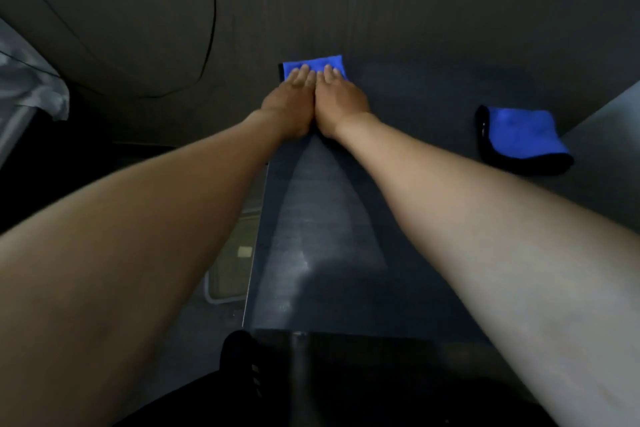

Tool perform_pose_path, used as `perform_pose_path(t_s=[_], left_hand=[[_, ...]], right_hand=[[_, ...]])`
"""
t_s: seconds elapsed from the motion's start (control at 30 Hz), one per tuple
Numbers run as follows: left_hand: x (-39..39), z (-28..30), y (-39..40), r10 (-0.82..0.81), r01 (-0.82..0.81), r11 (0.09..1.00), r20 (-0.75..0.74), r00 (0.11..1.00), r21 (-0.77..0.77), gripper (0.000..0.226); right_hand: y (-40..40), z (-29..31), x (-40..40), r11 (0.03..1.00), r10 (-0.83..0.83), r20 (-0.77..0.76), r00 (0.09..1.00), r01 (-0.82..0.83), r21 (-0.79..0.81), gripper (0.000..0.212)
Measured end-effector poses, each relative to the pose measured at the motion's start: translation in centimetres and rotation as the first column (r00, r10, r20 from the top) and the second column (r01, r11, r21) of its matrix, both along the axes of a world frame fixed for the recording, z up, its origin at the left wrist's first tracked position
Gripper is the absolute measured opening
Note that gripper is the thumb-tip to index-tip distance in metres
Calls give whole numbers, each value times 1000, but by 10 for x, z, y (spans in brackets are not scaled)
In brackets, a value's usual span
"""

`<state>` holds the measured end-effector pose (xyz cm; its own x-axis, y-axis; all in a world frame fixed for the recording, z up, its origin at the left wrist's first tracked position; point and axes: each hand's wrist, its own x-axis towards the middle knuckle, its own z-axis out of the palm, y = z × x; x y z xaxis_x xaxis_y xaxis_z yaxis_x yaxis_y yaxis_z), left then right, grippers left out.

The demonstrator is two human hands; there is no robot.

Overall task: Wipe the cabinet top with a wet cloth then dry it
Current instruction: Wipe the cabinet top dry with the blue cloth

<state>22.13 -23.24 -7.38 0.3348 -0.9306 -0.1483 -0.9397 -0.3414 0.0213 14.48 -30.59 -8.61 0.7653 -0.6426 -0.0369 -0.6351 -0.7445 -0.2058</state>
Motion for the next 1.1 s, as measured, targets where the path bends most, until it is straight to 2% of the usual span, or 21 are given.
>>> perform_pose_path(t_s=[0.1,0.2,0.37,0.47,0.6,0.77,0.97,1.1], left_hand=[[-28,-10,25,-89,89,996,77,993,14,70],[-57,-13,56,-66,64,997,85,994,32,67],[-113,-12,114,-105,100,994,119,987,45,64],[-143,-8,147,-156,138,985,176,972,106,63],[-179,-6,190,-167,150,983,174,970,107,65],[-210,-3,232,-141,134,989,122,982,69,67],[-229,9,272,-5,-13,992,-145,989,-124,57],[-222,14,281,96,-108,992,-164,982,-64,66]], right_hand=[[27,-1,-36,1000,-7,-7,1000,7,-18,52],[63,4,-73,1000,-13,-46,999,12,-16,54],[123,2,-128,1000,-8,-82,997,6,-30,56],[158,1,-156,1000,-23,-94,995,22,-16,58],[203,1,-190,999,-47,-87,995,47,3,56],[247,4,-223,998,-58,-80,995,61,31,57],[281,10,-236,999,-45,-105,993,48,23,57],[291,27,-227,997,0,-104,995,8,75,55]])
